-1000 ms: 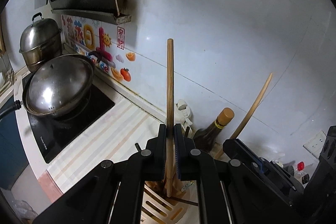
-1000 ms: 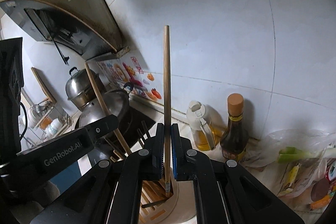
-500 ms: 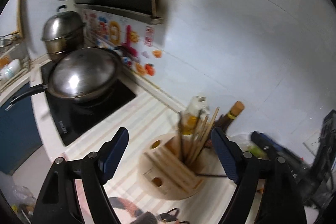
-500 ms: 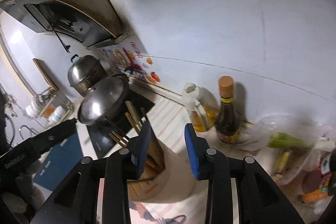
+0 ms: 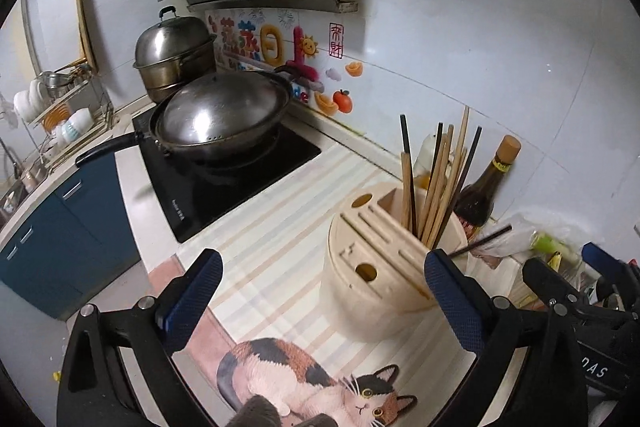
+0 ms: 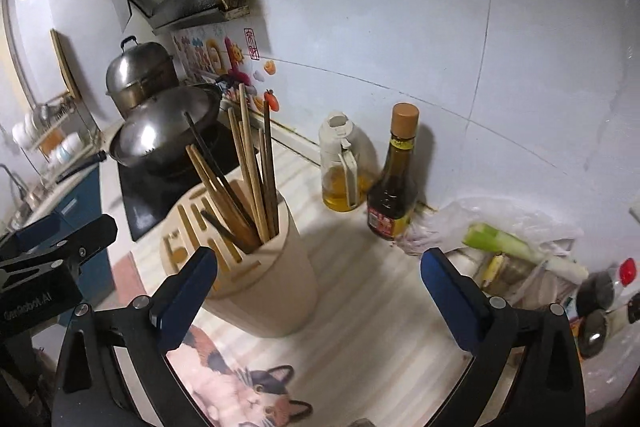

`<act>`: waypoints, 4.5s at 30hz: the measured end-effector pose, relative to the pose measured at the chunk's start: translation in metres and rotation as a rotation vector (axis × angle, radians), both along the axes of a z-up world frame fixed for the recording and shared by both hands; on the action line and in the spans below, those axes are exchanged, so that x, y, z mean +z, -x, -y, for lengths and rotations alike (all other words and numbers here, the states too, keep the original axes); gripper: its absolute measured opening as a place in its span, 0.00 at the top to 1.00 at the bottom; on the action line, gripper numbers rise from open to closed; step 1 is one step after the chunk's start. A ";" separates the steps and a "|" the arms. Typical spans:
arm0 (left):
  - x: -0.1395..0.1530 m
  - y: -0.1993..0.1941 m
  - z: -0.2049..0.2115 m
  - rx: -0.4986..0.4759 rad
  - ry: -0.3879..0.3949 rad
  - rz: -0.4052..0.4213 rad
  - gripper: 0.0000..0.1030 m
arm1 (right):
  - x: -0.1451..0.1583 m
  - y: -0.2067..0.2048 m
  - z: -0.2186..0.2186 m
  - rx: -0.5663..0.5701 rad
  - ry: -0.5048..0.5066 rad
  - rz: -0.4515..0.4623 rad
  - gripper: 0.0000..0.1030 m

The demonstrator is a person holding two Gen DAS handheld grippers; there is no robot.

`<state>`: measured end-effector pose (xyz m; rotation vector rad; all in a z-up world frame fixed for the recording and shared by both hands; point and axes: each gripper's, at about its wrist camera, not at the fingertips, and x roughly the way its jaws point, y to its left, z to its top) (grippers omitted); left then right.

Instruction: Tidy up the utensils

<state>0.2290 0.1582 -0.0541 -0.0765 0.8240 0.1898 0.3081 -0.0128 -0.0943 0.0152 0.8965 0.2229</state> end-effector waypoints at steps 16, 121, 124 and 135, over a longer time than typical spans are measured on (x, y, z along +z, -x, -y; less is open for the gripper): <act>0.041 0.120 0.007 -0.061 -0.060 0.102 0.00 | 0.074 0.135 0.015 -0.125 0.063 0.179 0.00; 0.128 0.259 0.016 -0.051 -0.055 0.114 0.00 | 0.175 0.284 0.017 -0.109 0.105 0.178 0.00; 0.130 0.259 0.015 -0.060 -0.056 0.117 0.00 | 0.175 0.285 0.017 -0.108 0.107 0.179 0.00; 0.131 0.260 0.014 -0.061 -0.060 0.122 0.00 | 0.178 0.281 0.017 -0.105 0.101 0.187 0.00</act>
